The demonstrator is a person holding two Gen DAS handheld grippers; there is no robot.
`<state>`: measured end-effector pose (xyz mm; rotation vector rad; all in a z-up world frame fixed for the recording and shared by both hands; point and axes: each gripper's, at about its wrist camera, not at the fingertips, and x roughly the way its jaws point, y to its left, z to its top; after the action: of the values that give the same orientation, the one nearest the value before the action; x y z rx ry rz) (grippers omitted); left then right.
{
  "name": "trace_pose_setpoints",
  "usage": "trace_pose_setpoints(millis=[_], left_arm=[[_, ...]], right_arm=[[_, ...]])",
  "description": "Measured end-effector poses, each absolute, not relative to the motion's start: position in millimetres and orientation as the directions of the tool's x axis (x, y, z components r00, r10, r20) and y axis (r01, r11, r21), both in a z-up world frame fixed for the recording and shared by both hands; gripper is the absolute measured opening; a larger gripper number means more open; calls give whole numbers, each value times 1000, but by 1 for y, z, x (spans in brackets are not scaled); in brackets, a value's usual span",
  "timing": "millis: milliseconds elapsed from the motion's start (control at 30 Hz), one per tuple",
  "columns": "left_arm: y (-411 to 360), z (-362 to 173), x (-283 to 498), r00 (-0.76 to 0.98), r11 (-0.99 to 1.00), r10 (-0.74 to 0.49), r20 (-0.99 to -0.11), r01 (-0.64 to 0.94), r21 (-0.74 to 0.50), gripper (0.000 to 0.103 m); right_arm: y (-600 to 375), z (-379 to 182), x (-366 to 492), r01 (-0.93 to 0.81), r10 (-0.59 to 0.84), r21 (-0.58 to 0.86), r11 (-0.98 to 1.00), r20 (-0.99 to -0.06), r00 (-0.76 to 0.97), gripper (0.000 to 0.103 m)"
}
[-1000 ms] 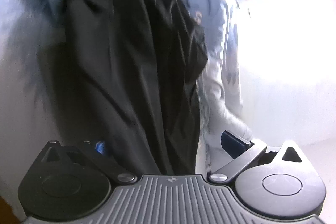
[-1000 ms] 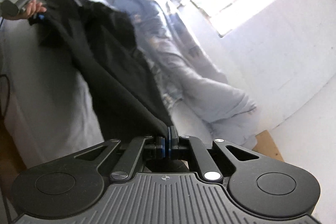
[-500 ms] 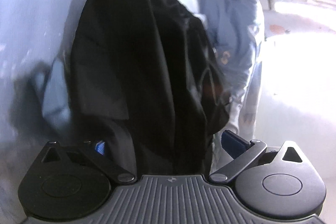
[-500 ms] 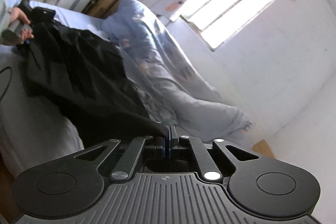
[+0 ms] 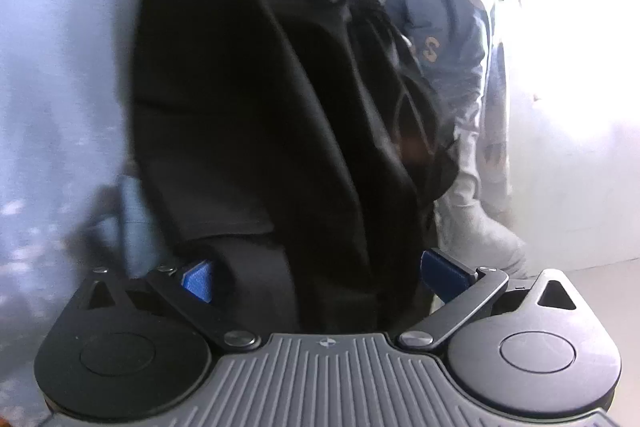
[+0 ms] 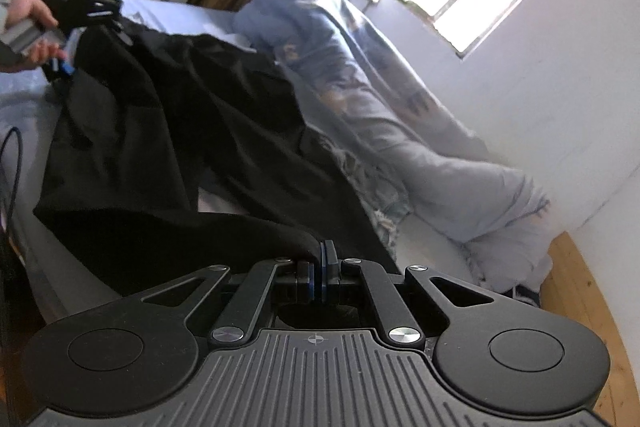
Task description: Fold clothes
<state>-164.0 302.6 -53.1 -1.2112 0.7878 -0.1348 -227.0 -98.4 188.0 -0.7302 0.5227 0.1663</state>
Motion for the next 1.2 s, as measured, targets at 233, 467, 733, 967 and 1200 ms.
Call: trace_pose_setpoints(millis=[233,467,733,967,1200], left_arm=[[316,-38,-254,820,410,-303,-485,-347,-843,103],[339,-6,-311,861,500,-105,-497,-386,-775,103],[371,-48,-228,841,457,-166,-515,-398,-796,103],[381,-52,-170,835,509,-85,-543,-432,-744,103],[389,-42,-88,839,563,-81,-538,-407,-719,103]], right_arm=[[-107,194,-231,-243,-69,-569,786,-471,880,4],[-97,195,-237,-246,-26,-519,819,-461,887,4],[-66,180,-228,-300,51,-462,835,-478,877,4],[-42,170,-206,-330,66,-468,820,-495,866,4],[-27,161,-182,-339,63,-467,817,-512,857,4]])
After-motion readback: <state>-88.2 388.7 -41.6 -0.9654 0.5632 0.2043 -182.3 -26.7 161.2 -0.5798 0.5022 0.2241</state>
